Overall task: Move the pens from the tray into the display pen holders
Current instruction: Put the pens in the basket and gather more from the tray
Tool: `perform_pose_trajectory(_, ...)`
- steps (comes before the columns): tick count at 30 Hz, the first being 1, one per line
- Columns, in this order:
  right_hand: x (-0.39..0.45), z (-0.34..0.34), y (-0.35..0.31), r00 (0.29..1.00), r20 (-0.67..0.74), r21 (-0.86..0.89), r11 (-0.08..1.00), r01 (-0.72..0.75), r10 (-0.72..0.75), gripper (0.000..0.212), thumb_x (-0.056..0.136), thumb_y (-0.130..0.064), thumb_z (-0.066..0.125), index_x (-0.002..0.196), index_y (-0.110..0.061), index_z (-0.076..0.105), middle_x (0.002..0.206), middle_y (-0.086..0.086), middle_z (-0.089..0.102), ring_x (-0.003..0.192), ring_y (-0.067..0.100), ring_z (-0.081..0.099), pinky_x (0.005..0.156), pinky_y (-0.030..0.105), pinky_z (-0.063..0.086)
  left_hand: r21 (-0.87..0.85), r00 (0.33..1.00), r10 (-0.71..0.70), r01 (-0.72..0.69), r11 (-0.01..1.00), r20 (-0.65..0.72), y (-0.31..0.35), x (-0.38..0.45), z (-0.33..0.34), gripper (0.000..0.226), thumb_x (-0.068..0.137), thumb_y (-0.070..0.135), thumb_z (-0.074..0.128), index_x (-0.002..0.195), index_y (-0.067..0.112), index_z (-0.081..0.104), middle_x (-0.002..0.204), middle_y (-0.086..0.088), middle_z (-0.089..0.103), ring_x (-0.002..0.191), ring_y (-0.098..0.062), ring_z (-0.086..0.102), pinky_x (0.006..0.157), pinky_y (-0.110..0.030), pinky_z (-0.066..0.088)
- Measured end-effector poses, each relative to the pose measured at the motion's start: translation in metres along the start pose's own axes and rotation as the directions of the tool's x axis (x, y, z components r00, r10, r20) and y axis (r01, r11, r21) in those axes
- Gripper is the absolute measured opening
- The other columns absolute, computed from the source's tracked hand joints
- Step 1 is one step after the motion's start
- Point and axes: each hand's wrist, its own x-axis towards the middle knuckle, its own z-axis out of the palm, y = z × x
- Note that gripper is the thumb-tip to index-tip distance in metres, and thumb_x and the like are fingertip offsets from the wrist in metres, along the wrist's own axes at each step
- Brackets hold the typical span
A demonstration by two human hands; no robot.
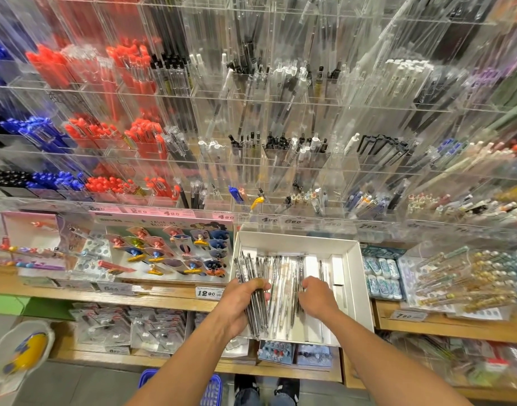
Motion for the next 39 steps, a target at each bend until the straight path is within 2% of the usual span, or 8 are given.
perform_pose_trajectory(4, -0.005, 0.008, -0.019, 0.999, -0.023, -0.197, 0.980, -0.043, 0.039, 0.017, 0.087, 0.001, 0.052, 0.082, -0.015, 0.051, 0.069, -0.004, 0.051, 0.056, 0.010, 0.048, 0.044, 0.023, 0.035, -0.024, 1.000, 0.014, -0.015, 1.000, -0.004, -0.003, 0.003, -0.002, 0.046, 0.091, -0.001, 0.062, 0.132, -0.012, 0.045, 0.081, -0.014, 0.068, 0.063, -0.021, 0.063, 0.064, -0.040, 0.055)
perform_pose_trajectory(14, -0.008, 0.031, -0.030, 0.995, -0.019, -0.217, 0.971, -0.102, 0.100, 0.029, 0.086, 0.004, 0.052, 0.067, -0.017, 0.051, 0.065, -0.004, 0.051, 0.055, 0.011, 0.050, 0.046, 0.023, 0.037, -0.005, 0.999, 0.012, -0.012, 1.000, -0.038, -0.006, 0.004, -0.002, 0.047, 0.090, -0.001, 0.063, 0.132, -0.010, 0.045, 0.084, -0.015, 0.068, 0.062, -0.021, 0.064, 0.058, -0.035, 0.055)
perform_pose_trajectory(24, 0.000, 0.040, -0.026, 0.969, 0.057, 0.057, 0.968, -0.243, 0.240, 0.019, 0.092, -0.005, 0.052, 0.074, -0.012, 0.051, 0.073, 0.000, 0.056, 0.060, 0.012, 0.056, 0.043, 0.020, 0.038, 0.030, 0.999, 0.010, -0.008, 1.000, -0.049, -0.007, 0.005, -0.005, 0.043, 0.089, 0.001, 0.066, 0.127, -0.010, 0.050, 0.078, -0.013, 0.071, 0.062, -0.020, 0.066, 0.055, -0.034, 0.056)
perform_pose_trajectory(26, -0.002, 0.041, -0.026, 0.974, 0.090, 0.073, 0.974, -0.215, 0.208, 0.009, 0.093, -0.002, 0.050, 0.093, -0.005, 0.058, 0.077, 0.001, 0.055, 0.060, 0.011, 0.054, 0.042, 0.018, 0.035, 0.037, 0.999, 0.012, -0.010, 0.999, -0.045, -0.007, 0.006, -0.004, 0.043, 0.089, 0.001, 0.065, 0.128, -0.010, 0.050, 0.079, -0.013, 0.070, 0.064, -0.021, 0.066, 0.060, -0.037, 0.056)
perform_pose_trajectory(29, -0.004, 0.040, -0.020, 0.983, 0.054, 0.170, 0.969, -0.181, 0.174, 0.034, 0.094, -0.005, 0.053, 0.127, 0.000, 0.048, 0.094, 0.007, 0.062, 0.064, 0.012, 0.053, 0.044, 0.020, 0.039, 0.038, 0.999, 0.013, -0.012, 0.999, -0.034, -0.007, 0.005, -0.004, 0.046, 0.088, 0.001, 0.066, 0.129, -0.010, 0.048, 0.080, -0.014, 0.069, 0.066, -0.022, 0.066, 0.068, -0.043, 0.056)
perform_pose_trajectory(31, -0.009, 0.025, -0.017, 0.990, 0.058, 0.212, 0.968, -0.137, 0.128, 0.002, 0.094, -0.011, 0.056, 0.096, -0.010, 0.055, 0.077, 0.003, 0.058, 0.057, 0.011, 0.049, 0.049, 0.027, 0.046, 0.026, 1.000, 0.011, -0.011, 1.000, -0.024, -0.007, 0.005, -0.004, 0.048, 0.088, 0.001, 0.066, 0.131, -0.009, 0.046, 0.079, -0.015, 0.068, 0.066, -0.022, 0.066, 0.071, -0.046, 0.055)
perform_pose_trajectory(33, -0.009, 0.012, -0.012, 0.995, 0.071, 0.321, 0.943, -0.083, 0.063, 0.026, 0.093, -0.013, 0.057, 0.071, -0.019, 0.045, 0.068, -0.001, 0.051, 0.057, 0.013, 0.051, 0.055, 0.026, 0.045, 0.021, 1.000, 0.007, -0.006, 1.000, -0.026, -0.008, 0.005, -0.003, 0.049, 0.088, 0.000, 0.065, 0.131, -0.010, 0.045, 0.077, -0.015, 0.066, 0.064, -0.023, 0.065, 0.072, -0.047, 0.054)
perform_pose_trajectory(39, -0.047, -0.016, -0.019, 0.967, 0.128, 0.662, 0.745, 0.081, -0.219, 0.029, 0.082, -0.032, 0.075, 0.104, -0.020, 0.059, 0.088, 0.002, 0.072, 0.054, 0.008, 0.061, 0.051, 0.019, 0.047, -0.005, 1.000, 0.004, -0.004, 1.000, 0.018, -0.006, 0.004, 0.004, 0.051, 0.074, 0.014, 0.080, 0.115, -0.010, 0.061, 0.071, -0.014, 0.066, 0.058, -0.026, 0.064, 0.054, -0.037, 0.056)
